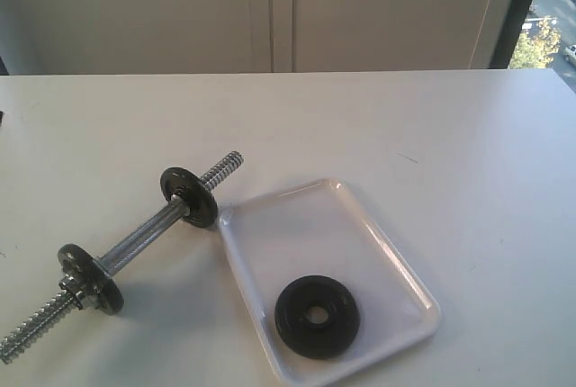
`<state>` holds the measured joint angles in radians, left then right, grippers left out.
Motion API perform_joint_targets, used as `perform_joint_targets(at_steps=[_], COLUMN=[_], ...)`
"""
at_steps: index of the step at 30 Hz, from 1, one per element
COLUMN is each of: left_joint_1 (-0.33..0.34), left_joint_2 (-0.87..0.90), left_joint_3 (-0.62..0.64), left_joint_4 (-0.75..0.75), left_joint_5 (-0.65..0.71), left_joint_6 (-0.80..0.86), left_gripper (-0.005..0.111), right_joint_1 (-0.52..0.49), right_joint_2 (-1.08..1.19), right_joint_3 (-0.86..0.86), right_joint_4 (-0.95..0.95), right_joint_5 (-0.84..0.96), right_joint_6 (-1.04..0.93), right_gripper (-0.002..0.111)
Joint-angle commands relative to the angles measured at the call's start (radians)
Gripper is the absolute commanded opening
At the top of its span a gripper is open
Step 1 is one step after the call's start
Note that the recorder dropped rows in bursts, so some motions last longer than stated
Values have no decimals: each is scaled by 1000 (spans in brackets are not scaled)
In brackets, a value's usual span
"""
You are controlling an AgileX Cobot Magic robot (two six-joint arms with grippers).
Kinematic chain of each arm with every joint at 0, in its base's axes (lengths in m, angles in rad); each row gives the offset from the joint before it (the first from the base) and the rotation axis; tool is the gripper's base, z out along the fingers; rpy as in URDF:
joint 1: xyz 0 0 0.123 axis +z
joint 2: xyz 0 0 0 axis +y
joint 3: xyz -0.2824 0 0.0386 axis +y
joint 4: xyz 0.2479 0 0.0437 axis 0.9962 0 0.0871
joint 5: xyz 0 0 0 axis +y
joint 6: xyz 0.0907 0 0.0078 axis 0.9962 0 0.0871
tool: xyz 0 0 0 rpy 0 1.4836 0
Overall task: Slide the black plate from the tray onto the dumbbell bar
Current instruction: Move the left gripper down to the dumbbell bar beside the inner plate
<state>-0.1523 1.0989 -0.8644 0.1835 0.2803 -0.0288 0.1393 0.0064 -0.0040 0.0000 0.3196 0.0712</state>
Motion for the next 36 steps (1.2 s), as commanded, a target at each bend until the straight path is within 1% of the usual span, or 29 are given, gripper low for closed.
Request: perform_joint_targets(at_steps=[1,4,7,10,13,16,21,25,28,34,36], left_joint_1=[-101,-164,-209,-238,-250,-259,-259,-259,-259,-259,-259], left_joint_2=[107,181,261,344,425,480,541,567,582,606,613], left_joint_3=[-117,-198,-269,-334,-389,-409,-411,-411,-411,-411,-411], left_joint_4=[-9,-53,-120,-150,-165,-197,-319,-386,-412,-416,-416], left_joint_5=[166,253,335,414,470,474,436,421,418,421,423], left_joint_6=[65,126,196,215,217,242,319,390,428,428,428], left_gripper=[0,0,0,0,0,0,0,0,0,0,5], right_joint_1=[0,0,0,0,0,0,0,0,0,0,0], right_joint_2=[-6,-6,-6,-6,-6,-6,-6,-6,-6,-6,-6], right_joint_3=[4,4,4,4,4,4,4,4,4,4,4], right_joint_4=[0,0,0,0,0,0,0,0,0,0,0], right_joint_5=[-7,-7,-7,-7,-7,-7,-7,-7,-7,-7,-7], right_joint_6=[6,6,6,6,6,6,6,6,6,6,6], right_gripper=[0,0,0,0,0,0,0,0,0,0,0])
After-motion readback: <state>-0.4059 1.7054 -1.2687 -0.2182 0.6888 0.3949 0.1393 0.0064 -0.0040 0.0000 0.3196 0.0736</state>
